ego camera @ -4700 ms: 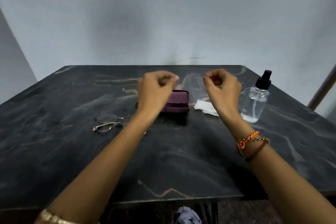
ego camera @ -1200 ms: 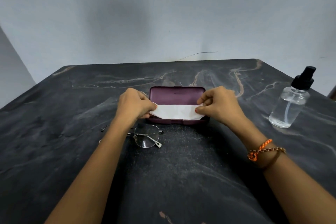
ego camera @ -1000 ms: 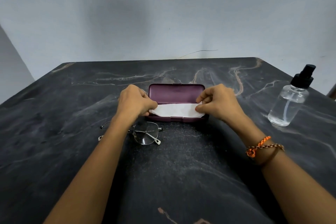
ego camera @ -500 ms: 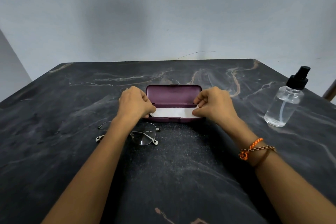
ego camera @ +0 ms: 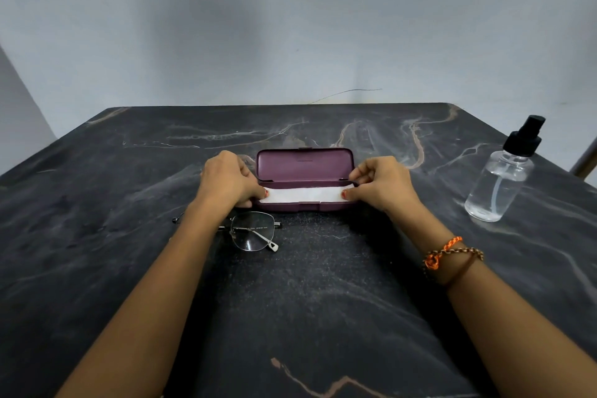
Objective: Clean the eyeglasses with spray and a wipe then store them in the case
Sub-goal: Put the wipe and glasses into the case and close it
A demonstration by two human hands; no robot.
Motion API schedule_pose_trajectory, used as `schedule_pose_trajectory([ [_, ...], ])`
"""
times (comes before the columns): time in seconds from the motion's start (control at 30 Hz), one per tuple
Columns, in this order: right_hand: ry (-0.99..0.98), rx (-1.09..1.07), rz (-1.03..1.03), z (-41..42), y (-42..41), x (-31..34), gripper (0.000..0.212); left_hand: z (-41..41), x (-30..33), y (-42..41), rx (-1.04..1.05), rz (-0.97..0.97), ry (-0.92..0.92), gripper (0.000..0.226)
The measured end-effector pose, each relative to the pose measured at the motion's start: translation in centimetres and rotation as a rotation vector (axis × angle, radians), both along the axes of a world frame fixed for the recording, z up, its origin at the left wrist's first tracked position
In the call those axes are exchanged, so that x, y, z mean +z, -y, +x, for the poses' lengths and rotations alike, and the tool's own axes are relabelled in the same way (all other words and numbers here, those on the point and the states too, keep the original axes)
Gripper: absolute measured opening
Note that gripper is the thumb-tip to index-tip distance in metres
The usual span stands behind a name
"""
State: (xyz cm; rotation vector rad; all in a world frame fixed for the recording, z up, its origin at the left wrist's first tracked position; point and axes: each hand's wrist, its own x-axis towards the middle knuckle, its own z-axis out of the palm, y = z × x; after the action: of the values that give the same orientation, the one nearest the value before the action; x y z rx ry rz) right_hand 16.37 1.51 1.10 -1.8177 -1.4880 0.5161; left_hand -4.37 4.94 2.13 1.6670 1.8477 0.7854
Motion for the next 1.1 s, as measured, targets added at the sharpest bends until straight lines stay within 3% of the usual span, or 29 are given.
schedule_pose_trajectory([
  [0.1, 0.011, 0.021, -0.018, -0.1, -0.1, -0.2, 0.009, 0.1, -0.1, 0.0, 0.002, 0.02, 0.005, 0.025],
  [0.4, 0.104, 0.043, 0.09, -0.1, 0.0, -0.3, 0.007, -0.2, -0.4, -0.2, -0.052, 0.03, 0.018, 0.017],
  [0.57, 0.199, 0.019, 0.254, -0.2, 0.0, -0.4, 0.02, -0.2, -0.4, -0.1, -0.055, 0.085, -0.025, 0.022],
  [0.77, 0.315, 0.006, 0.475, -0.6, 0.0, 0.0, 0.016, -0.4, -0.2, 0.2, -0.039, 0.157, -0.054, 0.026],
  [0.9, 0.256, 0.06, 0.608, -2.1, 1.5, 0.8, 0.012, -1.3, 0.8, 1.1, 0.077, 0.277, -0.014, 0.024],
  [1.1, 0.124, 0.259, 0.442, -4.1, 3.0, 1.5, 0.029, -5.6, 1.9, 2.3, 0.162, 0.355, -0.066, 0.009],
])
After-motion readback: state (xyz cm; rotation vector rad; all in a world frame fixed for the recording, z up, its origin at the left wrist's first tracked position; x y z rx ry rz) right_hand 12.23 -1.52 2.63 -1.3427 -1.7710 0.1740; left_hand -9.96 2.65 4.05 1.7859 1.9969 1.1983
